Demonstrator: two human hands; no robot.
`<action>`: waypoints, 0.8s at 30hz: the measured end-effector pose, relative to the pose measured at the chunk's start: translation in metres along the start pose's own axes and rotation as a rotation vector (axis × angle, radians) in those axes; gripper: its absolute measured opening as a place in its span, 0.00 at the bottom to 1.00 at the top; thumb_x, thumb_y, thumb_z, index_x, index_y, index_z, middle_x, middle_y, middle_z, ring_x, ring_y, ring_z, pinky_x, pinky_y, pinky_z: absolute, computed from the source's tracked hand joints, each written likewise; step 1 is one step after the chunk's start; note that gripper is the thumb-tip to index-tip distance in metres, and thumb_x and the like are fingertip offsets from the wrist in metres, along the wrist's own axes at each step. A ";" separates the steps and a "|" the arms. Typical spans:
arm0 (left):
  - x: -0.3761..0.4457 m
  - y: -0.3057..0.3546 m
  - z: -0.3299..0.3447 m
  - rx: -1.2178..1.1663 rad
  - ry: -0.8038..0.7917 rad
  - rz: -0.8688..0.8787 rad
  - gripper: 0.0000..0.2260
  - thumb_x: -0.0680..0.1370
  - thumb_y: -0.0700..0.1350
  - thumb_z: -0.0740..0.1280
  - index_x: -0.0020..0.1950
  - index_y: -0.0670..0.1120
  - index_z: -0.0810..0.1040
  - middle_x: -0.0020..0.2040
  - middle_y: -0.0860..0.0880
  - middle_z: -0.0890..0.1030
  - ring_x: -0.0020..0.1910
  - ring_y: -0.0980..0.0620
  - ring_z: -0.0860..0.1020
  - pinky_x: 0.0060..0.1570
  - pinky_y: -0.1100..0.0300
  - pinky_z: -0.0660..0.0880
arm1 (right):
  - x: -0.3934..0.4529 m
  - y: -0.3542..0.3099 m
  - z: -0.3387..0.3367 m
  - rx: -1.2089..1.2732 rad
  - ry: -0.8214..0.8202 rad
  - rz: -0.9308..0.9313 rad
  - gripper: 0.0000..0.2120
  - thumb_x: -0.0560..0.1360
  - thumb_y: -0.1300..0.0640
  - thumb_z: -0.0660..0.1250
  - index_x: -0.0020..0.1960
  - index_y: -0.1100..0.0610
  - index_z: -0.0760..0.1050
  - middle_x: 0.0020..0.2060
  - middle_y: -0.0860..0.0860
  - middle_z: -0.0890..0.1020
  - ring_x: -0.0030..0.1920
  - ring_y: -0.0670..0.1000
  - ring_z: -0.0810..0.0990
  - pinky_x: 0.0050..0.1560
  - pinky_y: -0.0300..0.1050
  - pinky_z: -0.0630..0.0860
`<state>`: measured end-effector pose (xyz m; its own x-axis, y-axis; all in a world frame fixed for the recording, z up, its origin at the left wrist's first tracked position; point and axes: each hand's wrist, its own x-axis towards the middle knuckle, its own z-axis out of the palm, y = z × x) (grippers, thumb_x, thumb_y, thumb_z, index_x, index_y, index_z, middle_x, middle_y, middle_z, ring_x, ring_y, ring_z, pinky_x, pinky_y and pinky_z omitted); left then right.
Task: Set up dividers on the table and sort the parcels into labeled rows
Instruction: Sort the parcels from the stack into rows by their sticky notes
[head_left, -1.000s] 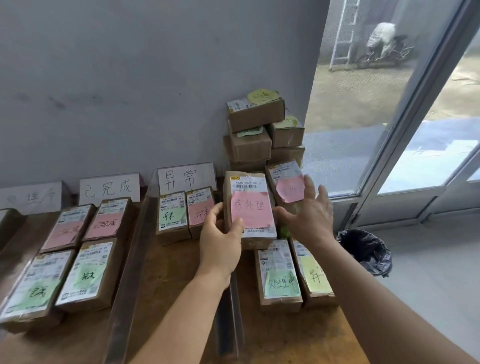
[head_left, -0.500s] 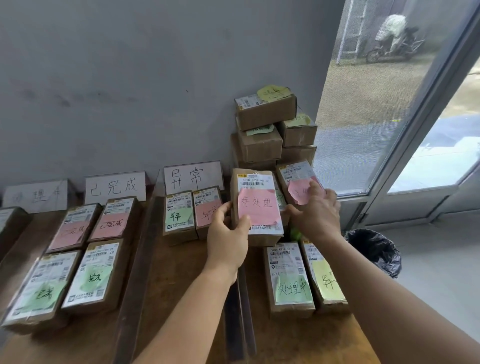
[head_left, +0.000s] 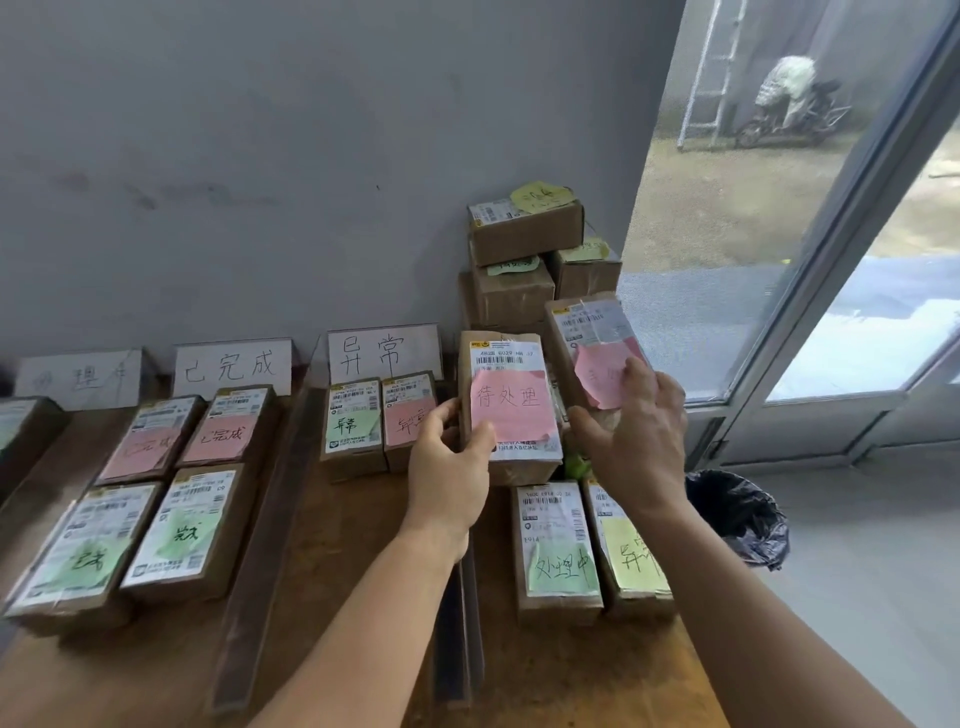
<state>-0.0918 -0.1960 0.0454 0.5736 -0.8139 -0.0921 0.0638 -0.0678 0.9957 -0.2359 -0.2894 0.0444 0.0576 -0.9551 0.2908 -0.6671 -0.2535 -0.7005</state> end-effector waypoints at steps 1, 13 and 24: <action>-0.004 0.002 0.000 -0.006 0.000 0.006 0.16 0.79 0.46 0.67 0.66 0.53 0.71 0.54 0.52 0.80 0.49 0.60 0.78 0.34 0.76 0.72 | -0.005 -0.005 -0.003 0.021 0.005 -0.026 0.36 0.70 0.48 0.71 0.72 0.49 0.58 0.68 0.54 0.62 0.68 0.58 0.61 0.65 0.53 0.64; -0.053 0.021 -0.078 -0.051 0.214 0.063 0.15 0.77 0.53 0.67 0.62 0.61 0.70 0.56 0.51 0.80 0.54 0.52 0.80 0.49 0.61 0.80 | -0.063 -0.074 0.006 0.160 -0.097 -0.194 0.35 0.71 0.47 0.71 0.72 0.44 0.57 0.70 0.52 0.60 0.71 0.56 0.58 0.65 0.51 0.64; -0.095 0.022 -0.208 -0.174 0.317 0.072 0.13 0.77 0.50 0.68 0.61 0.59 0.73 0.51 0.52 0.84 0.49 0.55 0.83 0.48 0.58 0.80 | -0.153 -0.169 0.055 0.212 -0.217 -0.316 0.29 0.70 0.47 0.72 0.68 0.44 0.63 0.67 0.52 0.64 0.68 0.55 0.61 0.60 0.46 0.64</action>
<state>0.0249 0.0000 0.0735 0.8046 -0.5919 -0.0487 0.1366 0.1045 0.9851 -0.0910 -0.1090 0.0822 0.4040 -0.8300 0.3845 -0.4259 -0.5426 -0.7240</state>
